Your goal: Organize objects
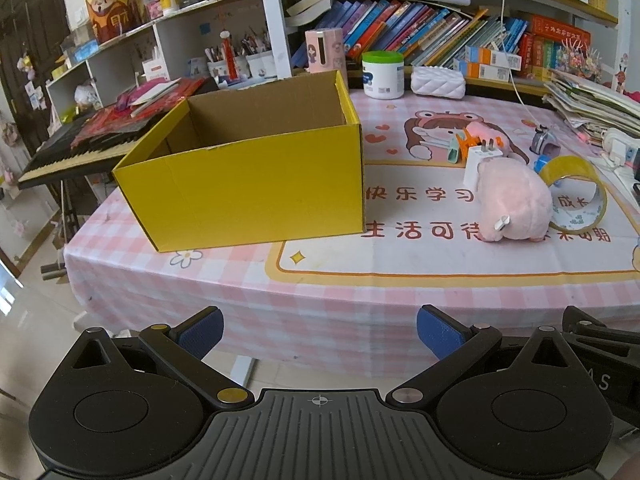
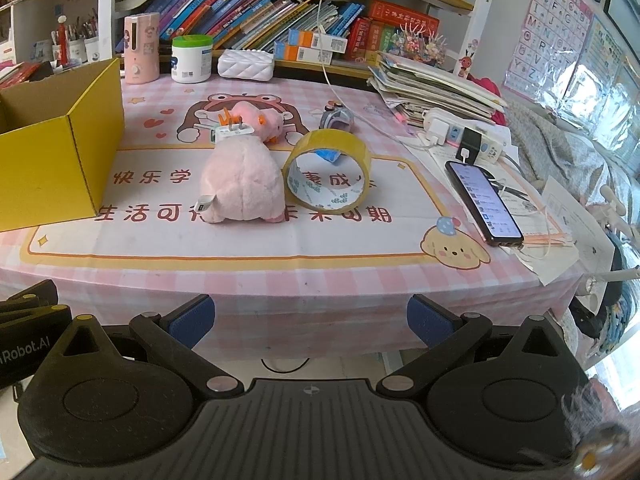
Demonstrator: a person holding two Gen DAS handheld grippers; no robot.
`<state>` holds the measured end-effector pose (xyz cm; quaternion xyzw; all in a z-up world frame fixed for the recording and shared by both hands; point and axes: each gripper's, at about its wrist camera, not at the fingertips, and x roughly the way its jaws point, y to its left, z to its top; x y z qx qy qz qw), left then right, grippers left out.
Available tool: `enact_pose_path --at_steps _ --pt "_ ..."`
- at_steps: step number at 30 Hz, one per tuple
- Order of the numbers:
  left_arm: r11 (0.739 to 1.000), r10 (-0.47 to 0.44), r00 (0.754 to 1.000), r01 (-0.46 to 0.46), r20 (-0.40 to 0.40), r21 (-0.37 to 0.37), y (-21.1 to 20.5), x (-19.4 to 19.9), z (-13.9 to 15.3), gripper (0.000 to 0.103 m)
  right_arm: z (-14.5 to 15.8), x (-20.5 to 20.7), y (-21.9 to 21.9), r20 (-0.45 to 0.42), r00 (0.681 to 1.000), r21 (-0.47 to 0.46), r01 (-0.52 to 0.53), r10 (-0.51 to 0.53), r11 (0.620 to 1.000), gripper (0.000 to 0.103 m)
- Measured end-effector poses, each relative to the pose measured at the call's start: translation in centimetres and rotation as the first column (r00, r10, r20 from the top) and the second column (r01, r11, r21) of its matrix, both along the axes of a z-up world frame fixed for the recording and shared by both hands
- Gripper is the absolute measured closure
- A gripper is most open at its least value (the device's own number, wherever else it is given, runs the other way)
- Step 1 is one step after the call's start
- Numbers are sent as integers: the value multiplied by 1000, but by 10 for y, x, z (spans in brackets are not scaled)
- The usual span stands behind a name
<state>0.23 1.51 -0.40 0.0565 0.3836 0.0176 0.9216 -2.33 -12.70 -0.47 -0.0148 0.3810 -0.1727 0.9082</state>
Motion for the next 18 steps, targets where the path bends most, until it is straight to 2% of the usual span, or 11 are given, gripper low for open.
enact_pose_path --at_steps 18 --pt "1000 13 1000 -13 -13 -17 -3 9 -1 0 1 9 0 -7 1000 -5 -10 10 1000 0"
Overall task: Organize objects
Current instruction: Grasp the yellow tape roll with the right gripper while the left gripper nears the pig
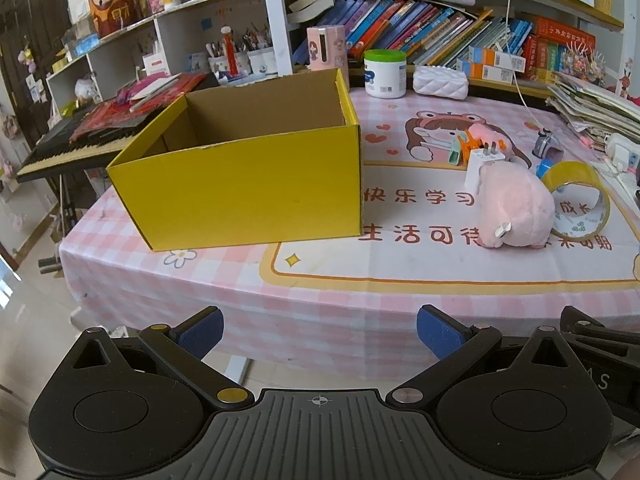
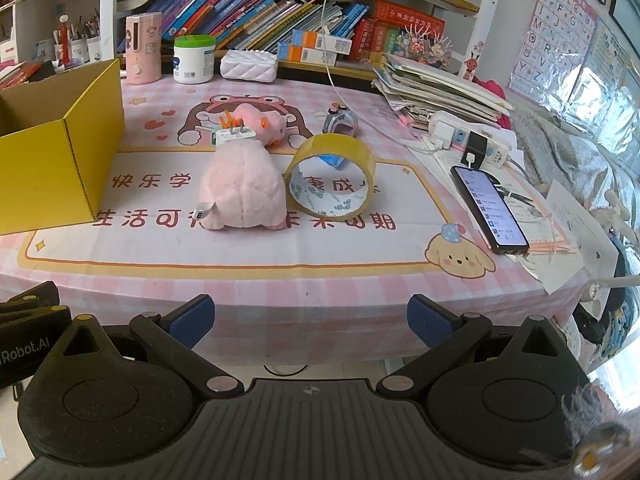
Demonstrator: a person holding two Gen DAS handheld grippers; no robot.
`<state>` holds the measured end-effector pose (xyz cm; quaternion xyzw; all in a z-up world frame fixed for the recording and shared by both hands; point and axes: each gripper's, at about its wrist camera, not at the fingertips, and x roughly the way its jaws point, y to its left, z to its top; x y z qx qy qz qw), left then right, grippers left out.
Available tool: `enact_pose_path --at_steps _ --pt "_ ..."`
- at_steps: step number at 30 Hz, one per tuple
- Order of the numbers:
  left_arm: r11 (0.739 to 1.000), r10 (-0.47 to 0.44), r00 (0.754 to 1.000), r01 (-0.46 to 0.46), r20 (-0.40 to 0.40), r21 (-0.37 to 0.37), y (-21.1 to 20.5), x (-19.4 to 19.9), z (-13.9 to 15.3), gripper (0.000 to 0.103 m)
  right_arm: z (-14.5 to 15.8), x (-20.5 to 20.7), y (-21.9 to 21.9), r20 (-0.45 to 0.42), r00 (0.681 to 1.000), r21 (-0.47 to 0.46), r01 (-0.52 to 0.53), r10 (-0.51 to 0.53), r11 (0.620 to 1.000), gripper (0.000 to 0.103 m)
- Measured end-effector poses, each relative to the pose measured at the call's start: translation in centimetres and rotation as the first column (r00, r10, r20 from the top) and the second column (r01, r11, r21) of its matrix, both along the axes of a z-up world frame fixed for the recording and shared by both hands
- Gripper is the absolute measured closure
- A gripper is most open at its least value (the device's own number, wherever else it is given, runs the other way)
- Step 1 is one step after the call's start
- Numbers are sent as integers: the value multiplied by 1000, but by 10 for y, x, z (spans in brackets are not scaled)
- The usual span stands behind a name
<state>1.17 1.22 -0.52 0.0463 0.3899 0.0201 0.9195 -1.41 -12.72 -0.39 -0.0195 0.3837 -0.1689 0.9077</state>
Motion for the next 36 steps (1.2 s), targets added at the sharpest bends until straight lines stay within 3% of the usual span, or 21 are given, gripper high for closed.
enact_pose_path --at_steps 25,36 --pt "997 -62 998 63 17 -53 -47 37 0 0 -2 38 -60 7 1000 44 -6 6 999 0" --pt "992 -52 997 59 58 -113 -71 57 5 0 9 67 -97 110 992 60 -69 62 996 4"
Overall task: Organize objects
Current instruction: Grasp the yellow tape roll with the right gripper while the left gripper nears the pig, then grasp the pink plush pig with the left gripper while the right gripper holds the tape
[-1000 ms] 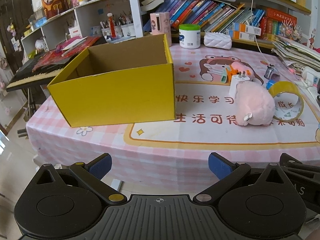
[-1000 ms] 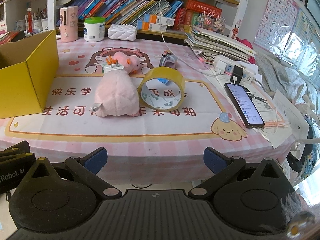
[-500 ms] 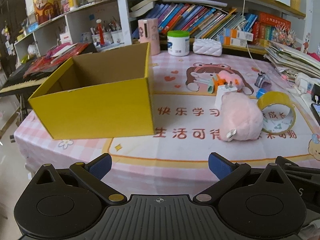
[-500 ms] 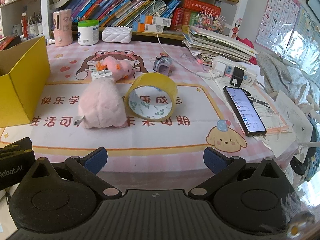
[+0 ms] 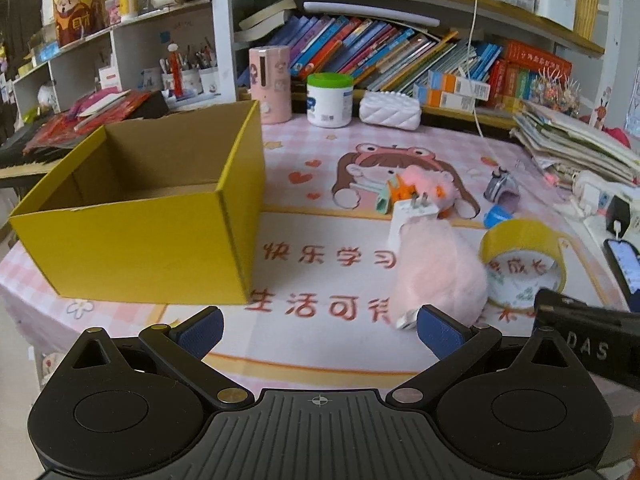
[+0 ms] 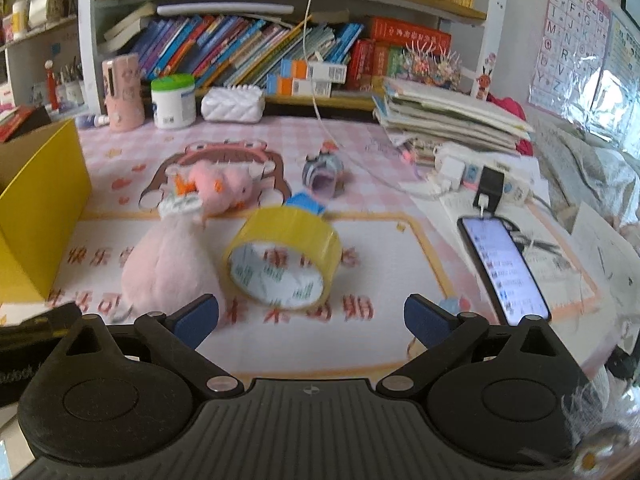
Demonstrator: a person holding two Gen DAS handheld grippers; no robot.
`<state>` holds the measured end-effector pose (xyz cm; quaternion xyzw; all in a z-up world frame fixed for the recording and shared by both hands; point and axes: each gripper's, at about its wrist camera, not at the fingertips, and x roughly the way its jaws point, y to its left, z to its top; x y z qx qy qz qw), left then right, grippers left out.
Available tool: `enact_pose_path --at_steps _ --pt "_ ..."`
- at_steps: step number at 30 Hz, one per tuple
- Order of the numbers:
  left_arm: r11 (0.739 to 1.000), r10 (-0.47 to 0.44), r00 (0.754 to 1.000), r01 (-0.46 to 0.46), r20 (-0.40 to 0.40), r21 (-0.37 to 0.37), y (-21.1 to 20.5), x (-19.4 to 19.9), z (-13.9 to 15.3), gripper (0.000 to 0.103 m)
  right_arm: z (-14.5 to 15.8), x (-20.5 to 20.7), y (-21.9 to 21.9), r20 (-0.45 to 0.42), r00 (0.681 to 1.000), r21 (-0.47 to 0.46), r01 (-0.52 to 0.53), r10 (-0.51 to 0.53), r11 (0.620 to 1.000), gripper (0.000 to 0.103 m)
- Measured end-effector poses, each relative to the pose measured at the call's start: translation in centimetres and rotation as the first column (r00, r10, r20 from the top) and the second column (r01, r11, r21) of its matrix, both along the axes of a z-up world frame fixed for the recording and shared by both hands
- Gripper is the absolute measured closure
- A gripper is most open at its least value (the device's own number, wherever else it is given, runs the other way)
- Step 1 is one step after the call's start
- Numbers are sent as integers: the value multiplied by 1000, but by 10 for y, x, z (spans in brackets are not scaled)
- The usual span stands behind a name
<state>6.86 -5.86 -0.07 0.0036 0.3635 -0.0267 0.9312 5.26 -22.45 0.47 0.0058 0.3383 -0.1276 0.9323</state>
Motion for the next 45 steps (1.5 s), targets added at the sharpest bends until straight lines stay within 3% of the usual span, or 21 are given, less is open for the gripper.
enact_pose_path --at_steps 8,16,19,21,22,24,34,41,45 --pt "999 21 1000 -20 7 -43 -18 14 3 0 -9 34 -29 -35 999 10 -24 25 1000 25" --pt "998 41 999 -42 -27 -49 -30 25 0 0 -25 66 -46 -75 994 61 -72 77 996 35" --pt "996 46 998 -49 -36 -68 -31 27 -1 0 -29 75 -49 -87 992 66 -88 94 994 50" --pt "995 49 998 -52 -41 -83 -32 29 -1 0 -31 80 -53 -87 991 72 -92 98 993 73" --pt "995 50 998 -54 -41 -87 -33 30 -1 0 -31 81 -55 -77 992 77 -93 98 993 79" --pt "995 53 998 -56 -40 -84 -38 33 -2 0 -28 82 -62 -37 995 83 -87 90 993 85" --pt "998 10 999 -13 -45 -65 -71 54 -7 0 -1 80 -117 107 994 203 -1 -21 979 94" --pt "1000 13 995 -13 -98 3 -101 75 -21 2 1 75 -143 92 995 210 8 -28 978 94" --pt "999 40 985 -39 -169 12 -108 90 -38 9 0 71 -150 81 997 220 -21 3 975 94"
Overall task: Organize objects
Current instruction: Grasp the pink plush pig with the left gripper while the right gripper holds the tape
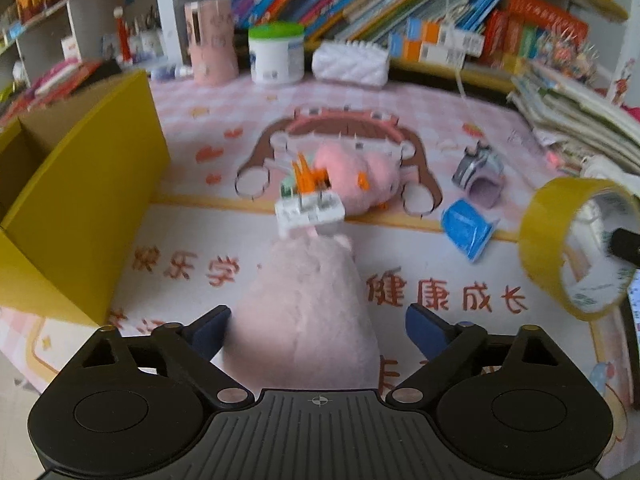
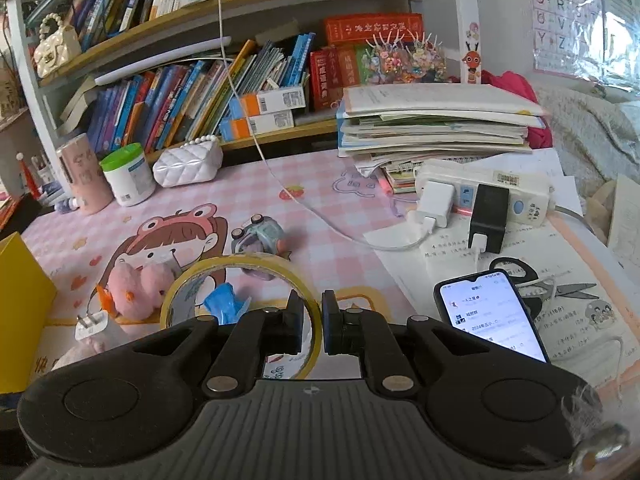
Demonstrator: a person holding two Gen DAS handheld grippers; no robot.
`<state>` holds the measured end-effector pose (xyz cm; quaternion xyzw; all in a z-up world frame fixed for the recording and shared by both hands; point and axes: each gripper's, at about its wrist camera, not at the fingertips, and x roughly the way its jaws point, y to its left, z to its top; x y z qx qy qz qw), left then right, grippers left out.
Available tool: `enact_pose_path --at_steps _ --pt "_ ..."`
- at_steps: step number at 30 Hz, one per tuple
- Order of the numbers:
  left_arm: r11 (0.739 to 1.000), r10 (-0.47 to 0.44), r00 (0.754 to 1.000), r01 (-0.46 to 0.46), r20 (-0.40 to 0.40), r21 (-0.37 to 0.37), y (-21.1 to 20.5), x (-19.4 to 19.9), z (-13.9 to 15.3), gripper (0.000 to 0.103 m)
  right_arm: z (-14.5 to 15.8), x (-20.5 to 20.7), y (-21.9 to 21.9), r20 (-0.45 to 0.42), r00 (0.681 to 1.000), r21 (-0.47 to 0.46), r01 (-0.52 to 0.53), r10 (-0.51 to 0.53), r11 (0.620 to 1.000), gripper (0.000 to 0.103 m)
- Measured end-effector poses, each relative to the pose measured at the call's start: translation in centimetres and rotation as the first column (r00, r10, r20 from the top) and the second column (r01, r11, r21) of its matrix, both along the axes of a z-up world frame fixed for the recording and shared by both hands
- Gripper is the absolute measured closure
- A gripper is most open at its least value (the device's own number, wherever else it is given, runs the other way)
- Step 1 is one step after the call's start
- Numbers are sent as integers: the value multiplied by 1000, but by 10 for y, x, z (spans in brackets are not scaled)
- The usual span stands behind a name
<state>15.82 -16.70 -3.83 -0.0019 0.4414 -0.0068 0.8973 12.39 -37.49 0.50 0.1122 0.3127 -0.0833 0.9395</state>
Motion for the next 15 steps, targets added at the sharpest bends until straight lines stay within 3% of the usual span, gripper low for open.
enact_pose_path --at_steps 2,5,10,15 --pt "1000 7 1000 -7 -9 17 -3 4 -4 13 1 -1 -2 6 1000 -5 -13 13 1000 94" --pt "999 31 999 -30 -30 15 -4 8 -8 30 2 -3 -5 16 999 -12 -28 29 1000 94" --pt "999 35 999 -35 -28 -18 -1 3 -3 42 1 -3 -7 5 999 -3 -38 38 999 94" --pt "993 -8 995 20 99 -114 1 -17 22 42 -1 -1 -5 2 999 15 -39 39 999 94"
